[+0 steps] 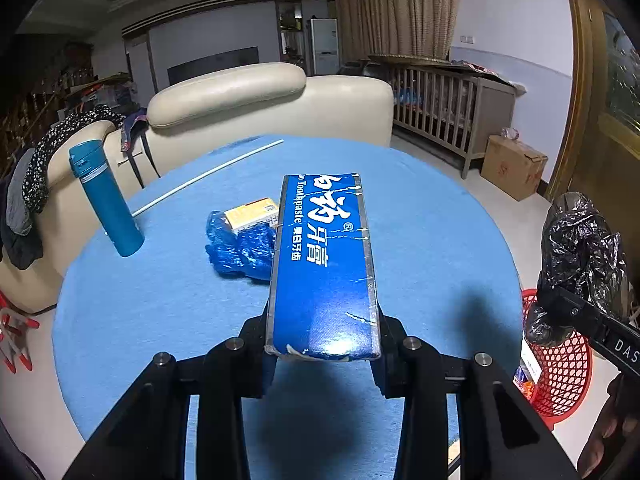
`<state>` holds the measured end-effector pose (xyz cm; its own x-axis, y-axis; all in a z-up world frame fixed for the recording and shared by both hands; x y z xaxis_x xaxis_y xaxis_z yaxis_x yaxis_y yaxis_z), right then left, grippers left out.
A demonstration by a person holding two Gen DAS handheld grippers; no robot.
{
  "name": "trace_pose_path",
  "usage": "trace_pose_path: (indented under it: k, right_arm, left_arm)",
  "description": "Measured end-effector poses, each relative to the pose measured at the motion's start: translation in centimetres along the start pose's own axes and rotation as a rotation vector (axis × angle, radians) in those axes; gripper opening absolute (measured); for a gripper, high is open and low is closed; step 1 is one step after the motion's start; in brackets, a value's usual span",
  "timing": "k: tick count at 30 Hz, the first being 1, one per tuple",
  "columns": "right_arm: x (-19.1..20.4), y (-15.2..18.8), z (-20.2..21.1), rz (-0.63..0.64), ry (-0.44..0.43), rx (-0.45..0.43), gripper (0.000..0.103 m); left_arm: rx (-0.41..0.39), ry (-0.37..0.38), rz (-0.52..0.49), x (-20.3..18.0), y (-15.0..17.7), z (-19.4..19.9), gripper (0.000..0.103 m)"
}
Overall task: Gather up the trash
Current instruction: 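Lift the black bag with the right gripper while the left holds the toothpaste box, then carry the black bag and toothpaste box over the red basket with both grippers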
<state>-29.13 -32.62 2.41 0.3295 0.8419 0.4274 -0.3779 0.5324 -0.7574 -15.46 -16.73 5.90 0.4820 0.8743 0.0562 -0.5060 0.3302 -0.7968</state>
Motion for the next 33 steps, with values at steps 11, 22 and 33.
trace_pose_path:
  k: [11, 22, 33]
  right_arm:
    - [-1.4, 0.3, 0.6, -0.017, 0.020, -0.005, 0.041]
    - [-2.8, 0.4, 1.8, -0.041, 0.037, -0.019, 0.041]
    - [-5.1, 1.2, 3.3, -0.079, 0.061, -0.031, 0.041]
  left_arm:
    - [0.020, 0.027, -0.044, -2.5, 0.9, -0.1, 0.040]
    - [0.029, 0.055, -0.081, -4.6, 1.5, -0.2, 0.040]
    - [0.072, 0.145, -0.163, -9.6, 4.5, 0.1, 0.040]
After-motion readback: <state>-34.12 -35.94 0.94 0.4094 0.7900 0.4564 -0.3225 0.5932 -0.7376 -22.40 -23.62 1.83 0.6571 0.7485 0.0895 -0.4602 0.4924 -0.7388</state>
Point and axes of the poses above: each gripper's, at about its wrist camera, not at the fingertips, and z roughly against the way its jaws point, x to its left, y to its underside, the point moved 9 cm from there along -z, roughly the way its jaws point, and after that the axes turned 4 degrees about -x, right-handed, at the moved point
